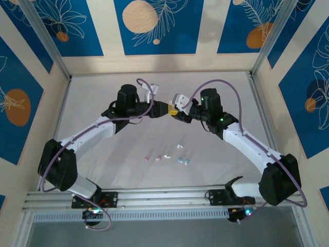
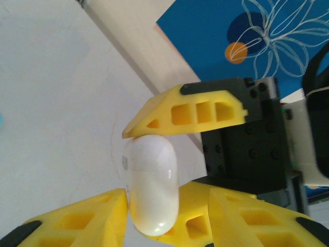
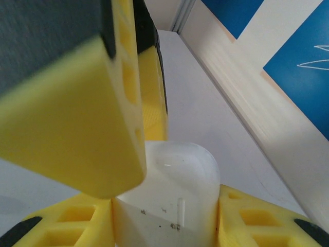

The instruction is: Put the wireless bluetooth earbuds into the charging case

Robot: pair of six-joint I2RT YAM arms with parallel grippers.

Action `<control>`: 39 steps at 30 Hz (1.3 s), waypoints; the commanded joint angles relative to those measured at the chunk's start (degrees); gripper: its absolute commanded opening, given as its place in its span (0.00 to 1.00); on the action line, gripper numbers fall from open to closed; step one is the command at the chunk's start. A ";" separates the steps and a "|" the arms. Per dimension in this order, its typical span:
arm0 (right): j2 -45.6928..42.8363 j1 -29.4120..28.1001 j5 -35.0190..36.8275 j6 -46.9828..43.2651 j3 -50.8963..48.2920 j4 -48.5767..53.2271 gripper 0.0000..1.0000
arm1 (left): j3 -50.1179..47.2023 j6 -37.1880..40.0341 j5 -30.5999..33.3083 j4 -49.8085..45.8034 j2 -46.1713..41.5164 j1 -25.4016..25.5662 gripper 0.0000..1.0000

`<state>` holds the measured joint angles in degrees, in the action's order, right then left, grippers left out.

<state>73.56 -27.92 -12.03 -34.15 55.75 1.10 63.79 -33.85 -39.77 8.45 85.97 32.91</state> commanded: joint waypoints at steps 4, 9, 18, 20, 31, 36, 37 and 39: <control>-0.86 -1.16 0.01 -3.03 1.90 0.74 0.38 | 3.30 3.60 2.57 -5.13 1.18 1.62 0.40; -1.03 -1.35 0.17 -3.17 2.06 0.65 0.39 | 3.27 3.79 3.27 -5.89 1.32 1.57 0.30; -1.29 -2.24 -0.86 -4.43 2.44 1.63 0.39 | 3.50 3.90 4.97 -6.66 1.67 1.61 0.32; -1.32 -2.31 -0.96 -4.54 2.53 1.82 0.39 | 3.54 3.94 4.94 -6.69 1.74 1.67 0.31; -1.53 -2.52 -2.55 -4.75 2.87 2.07 0.40 | 3.39 4.34 5.23 -6.90 2.01 1.64 0.20; -1.80 -2.51 -1.42 -4.16 3.23 2.81 0.44 | 2.93 5.34 5.74 -7.28 1.22 1.62 0.05; -2.07 -2.42 -1.00 -3.39 3.23 2.84 0.46 | 2.70 5.47 5.67 -6.85 0.98 1.56 0.04; -3.08 -1.25 -1.07 1.67 3.61 3.28 0.54 | 1.35 5.29 5.72 -4.64 -0.02 1.20 0.04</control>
<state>73.52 -29.61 -10.52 -36.80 56.16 4.78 65.54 -29.56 -35.70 2.26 87.13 34.37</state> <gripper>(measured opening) 0.508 0.208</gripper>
